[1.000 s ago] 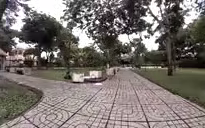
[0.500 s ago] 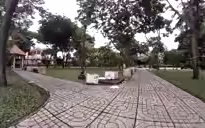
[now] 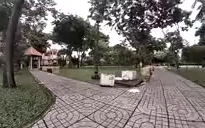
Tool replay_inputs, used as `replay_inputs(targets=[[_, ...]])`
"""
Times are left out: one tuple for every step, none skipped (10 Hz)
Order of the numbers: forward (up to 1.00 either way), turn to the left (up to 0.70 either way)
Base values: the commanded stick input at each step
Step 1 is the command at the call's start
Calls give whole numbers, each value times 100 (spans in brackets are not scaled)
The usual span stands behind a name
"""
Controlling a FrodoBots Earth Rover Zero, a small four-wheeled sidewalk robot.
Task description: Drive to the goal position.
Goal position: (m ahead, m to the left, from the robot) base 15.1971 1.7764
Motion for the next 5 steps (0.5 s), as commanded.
replay_inputs(targets=[[0, 0], [0, 0], [0, 0], [0, 0], [0, 0]])
